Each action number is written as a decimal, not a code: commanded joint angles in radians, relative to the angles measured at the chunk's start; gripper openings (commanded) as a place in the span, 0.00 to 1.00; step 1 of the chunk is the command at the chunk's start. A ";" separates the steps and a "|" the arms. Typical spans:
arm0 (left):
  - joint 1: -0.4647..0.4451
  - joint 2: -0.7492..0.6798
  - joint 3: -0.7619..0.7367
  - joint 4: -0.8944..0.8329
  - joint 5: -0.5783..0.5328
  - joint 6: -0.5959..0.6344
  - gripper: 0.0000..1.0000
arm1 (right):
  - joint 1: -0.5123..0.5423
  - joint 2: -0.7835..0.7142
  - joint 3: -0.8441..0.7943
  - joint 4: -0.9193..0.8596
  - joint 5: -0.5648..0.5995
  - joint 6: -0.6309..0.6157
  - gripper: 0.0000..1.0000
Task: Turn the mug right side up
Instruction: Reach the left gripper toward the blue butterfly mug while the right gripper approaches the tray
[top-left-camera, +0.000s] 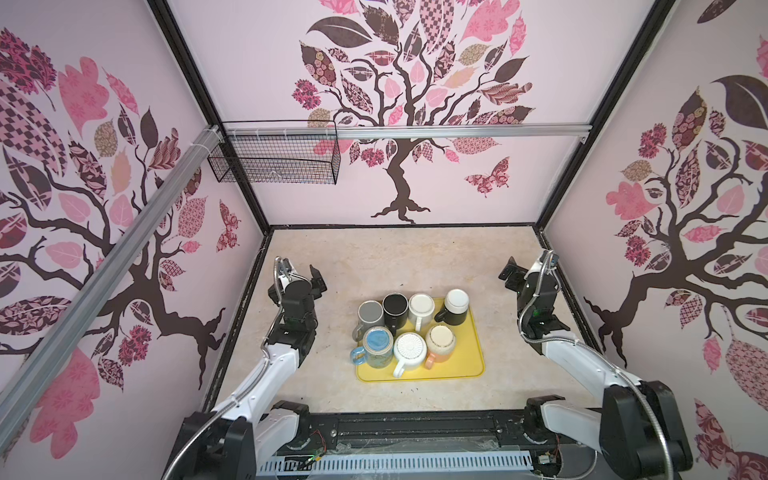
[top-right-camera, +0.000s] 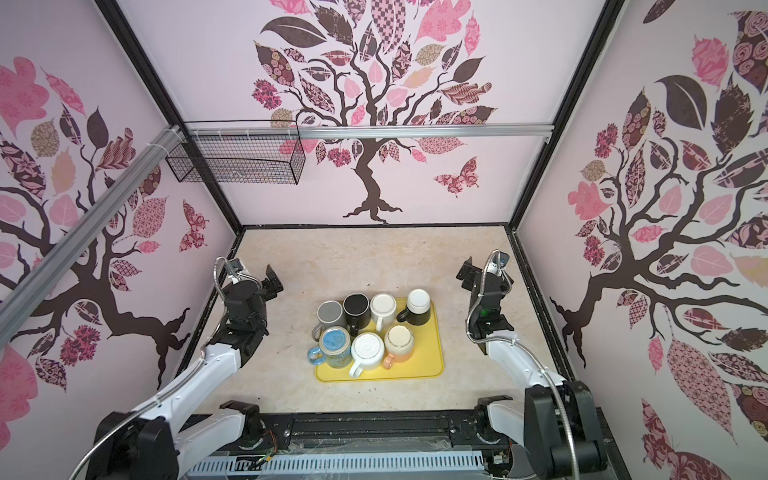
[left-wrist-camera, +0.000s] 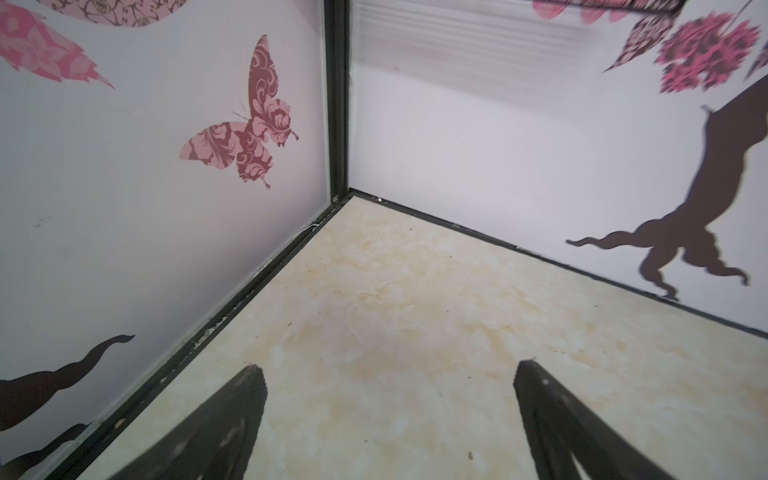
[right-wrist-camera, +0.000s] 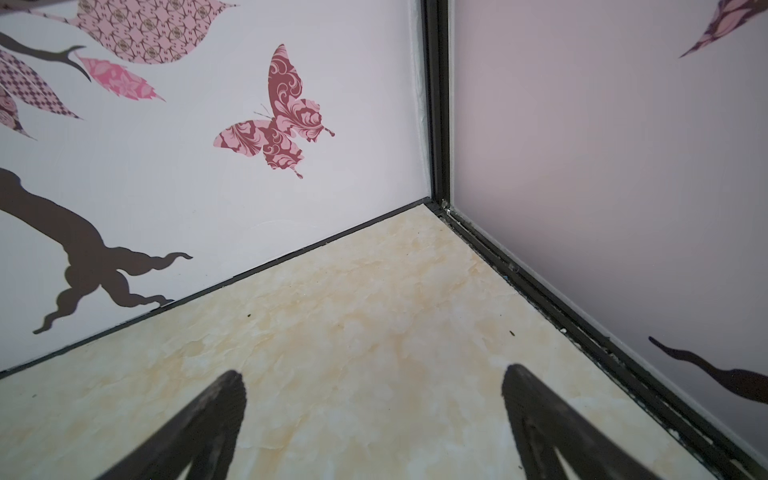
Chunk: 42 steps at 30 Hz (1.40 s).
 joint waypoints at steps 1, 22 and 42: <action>-0.096 -0.104 0.076 -0.281 0.059 -0.129 0.96 | 0.073 -0.054 0.064 -0.202 -0.040 0.061 1.00; -0.298 -0.194 0.515 -1.372 0.657 -0.160 0.79 | 0.659 -0.319 0.032 -0.529 0.083 0.013 0.96; -0.626 -0.253 0.173 -1.037 0.374 -0.404 0.80 | 0.659 -0.269 0.033 -0.476 -0.018 0.013 0.87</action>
